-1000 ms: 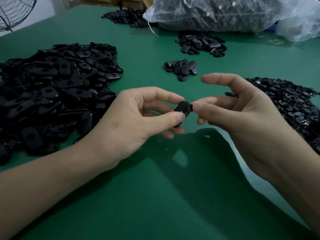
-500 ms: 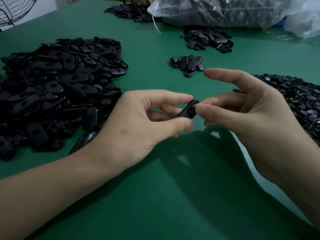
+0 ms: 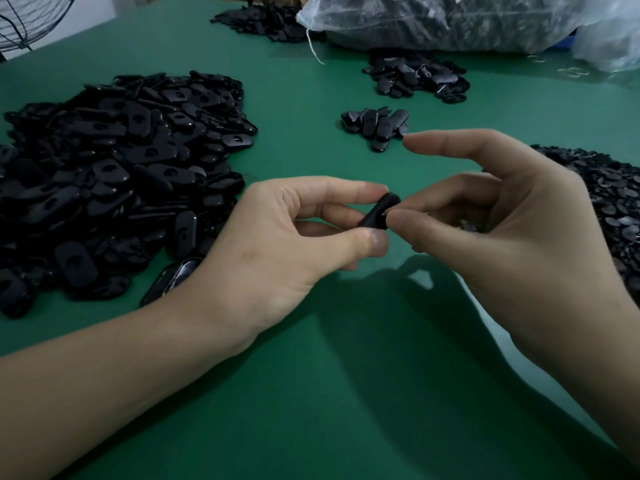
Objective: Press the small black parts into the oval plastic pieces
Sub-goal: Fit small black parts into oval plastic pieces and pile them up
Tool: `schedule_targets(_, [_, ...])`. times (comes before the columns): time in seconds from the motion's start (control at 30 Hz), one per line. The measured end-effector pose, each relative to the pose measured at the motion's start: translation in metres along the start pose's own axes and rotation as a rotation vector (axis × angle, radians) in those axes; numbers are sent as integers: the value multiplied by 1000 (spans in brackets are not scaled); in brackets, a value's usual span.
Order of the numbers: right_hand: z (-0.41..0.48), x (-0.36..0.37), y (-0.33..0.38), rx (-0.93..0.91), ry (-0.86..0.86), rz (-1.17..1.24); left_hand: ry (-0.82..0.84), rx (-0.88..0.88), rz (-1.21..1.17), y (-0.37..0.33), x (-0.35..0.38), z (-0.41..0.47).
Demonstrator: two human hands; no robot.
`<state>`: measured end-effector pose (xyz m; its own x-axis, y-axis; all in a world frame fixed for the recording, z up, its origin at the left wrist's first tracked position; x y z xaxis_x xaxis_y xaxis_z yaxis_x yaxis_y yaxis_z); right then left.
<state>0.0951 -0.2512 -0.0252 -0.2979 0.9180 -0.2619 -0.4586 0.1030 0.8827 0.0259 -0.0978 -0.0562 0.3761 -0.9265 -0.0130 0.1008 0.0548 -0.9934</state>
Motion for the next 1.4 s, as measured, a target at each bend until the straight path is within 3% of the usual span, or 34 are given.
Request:
schedule_targets(0.53, [-8, 0, 22, -195, -89, -367, -14, 30, -45, 1, 3, 0])
schedule_targets(1.07, [-9, 2, 19, -195, -76, -394, -12, 42, -37, 5, 3, -1])
schedule_targets(1.4, [-19, 11, 40, -505, -122, -779, -28, 17, -39, 6, 2, -1])
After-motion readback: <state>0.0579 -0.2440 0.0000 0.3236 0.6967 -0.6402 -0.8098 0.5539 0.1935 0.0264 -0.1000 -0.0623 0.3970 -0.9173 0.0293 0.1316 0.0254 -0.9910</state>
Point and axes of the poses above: each hand's wrist, its own z-axis towards the middle knuckle, its own x-axis out of the palm, y = z × x, the point moved 6 cm from there along z, towards the middle knuckle, and after that the axes turned 7 degrees about -y, right-handed, at the moved point
